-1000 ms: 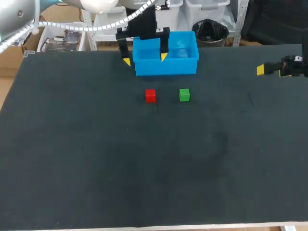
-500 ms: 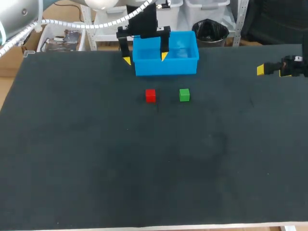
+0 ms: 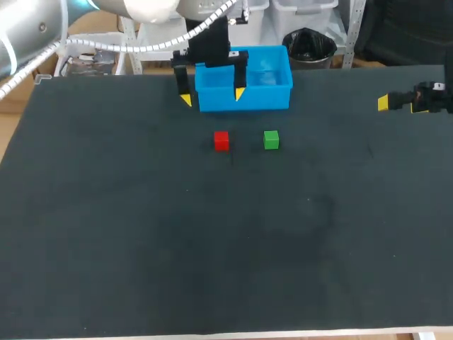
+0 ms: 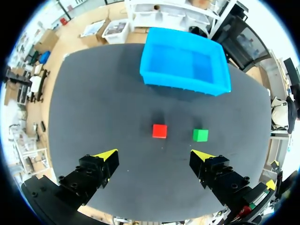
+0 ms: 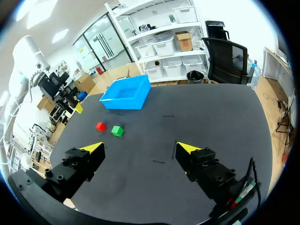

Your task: Use the left arm to pick the red cube and place it into the blue plastic box first, then use the right arm to grasp the green cube and put it into the same blue plastic box after the first action is fully finished.

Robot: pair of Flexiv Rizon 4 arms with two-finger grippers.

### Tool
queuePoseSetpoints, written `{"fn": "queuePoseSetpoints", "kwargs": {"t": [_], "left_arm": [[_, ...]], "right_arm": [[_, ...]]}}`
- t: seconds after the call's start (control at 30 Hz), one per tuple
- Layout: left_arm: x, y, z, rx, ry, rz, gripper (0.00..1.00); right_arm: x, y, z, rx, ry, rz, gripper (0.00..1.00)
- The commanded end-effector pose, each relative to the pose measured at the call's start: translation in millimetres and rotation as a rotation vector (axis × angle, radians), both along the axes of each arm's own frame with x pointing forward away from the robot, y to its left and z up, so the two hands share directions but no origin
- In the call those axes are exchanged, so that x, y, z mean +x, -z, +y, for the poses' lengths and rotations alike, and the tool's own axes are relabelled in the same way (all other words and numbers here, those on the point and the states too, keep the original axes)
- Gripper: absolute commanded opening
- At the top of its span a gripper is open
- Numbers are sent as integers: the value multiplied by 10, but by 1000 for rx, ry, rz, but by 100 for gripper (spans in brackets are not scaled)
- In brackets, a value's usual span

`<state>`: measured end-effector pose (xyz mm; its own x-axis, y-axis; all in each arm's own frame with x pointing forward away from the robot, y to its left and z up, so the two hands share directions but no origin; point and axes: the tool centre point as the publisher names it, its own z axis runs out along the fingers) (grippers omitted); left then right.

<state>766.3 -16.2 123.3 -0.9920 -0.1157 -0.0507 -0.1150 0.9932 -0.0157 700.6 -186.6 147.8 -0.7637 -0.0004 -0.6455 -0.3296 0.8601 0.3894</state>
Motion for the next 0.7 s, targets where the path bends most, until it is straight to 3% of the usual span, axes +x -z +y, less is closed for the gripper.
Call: {"fn": "queuePoseSetpoints", "kwargs": {"t": [0.03, 0.7], "left_arm": [[129, 123, -67, 10, 15, 45, 100], [75, 695, -119, 57, 73, 116, 100]], "right_arm": [[-3, -10, 5, -3, 3, 2, 100], [-3, -10, 5, -3, 3, 2, 100]]}}
